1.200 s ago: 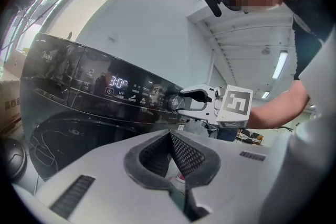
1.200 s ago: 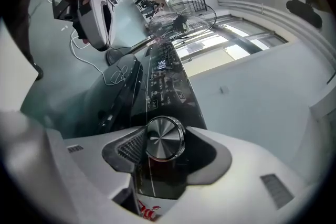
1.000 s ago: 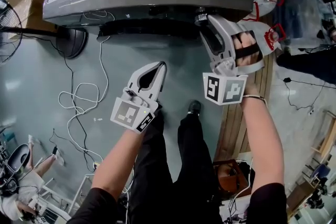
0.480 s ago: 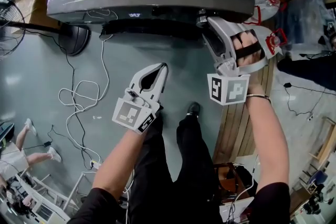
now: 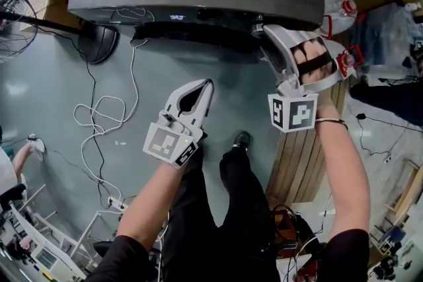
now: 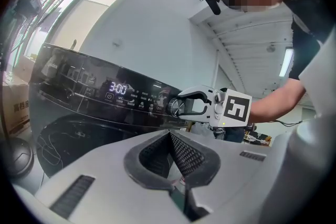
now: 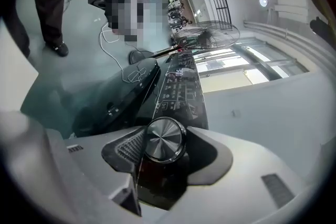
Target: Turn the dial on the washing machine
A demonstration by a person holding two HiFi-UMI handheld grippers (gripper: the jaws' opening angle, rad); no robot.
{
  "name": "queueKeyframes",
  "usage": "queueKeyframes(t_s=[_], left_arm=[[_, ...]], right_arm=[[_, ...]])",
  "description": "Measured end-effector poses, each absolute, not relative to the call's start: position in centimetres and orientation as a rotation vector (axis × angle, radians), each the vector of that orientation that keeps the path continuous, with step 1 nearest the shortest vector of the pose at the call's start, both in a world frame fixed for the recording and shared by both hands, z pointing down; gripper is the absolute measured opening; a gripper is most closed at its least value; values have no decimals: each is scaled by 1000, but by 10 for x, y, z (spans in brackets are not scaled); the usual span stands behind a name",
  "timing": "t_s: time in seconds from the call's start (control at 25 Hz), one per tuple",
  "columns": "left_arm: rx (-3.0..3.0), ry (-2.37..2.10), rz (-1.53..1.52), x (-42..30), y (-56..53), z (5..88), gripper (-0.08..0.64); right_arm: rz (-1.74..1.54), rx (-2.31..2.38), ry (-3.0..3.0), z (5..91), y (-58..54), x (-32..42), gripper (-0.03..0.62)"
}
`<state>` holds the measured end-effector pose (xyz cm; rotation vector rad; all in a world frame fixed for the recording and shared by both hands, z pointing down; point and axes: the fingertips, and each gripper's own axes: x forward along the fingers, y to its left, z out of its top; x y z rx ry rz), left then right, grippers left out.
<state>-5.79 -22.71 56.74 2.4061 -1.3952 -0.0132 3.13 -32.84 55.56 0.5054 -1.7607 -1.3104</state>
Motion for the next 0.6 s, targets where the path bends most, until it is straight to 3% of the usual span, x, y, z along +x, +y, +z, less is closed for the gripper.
queueKeyframes(t_s=[0.6], left_arm=[[2408,-1430,-13,-47,-224,558,15]], right_arm=[[-1349,415,-1753,557,-325,31,244]])
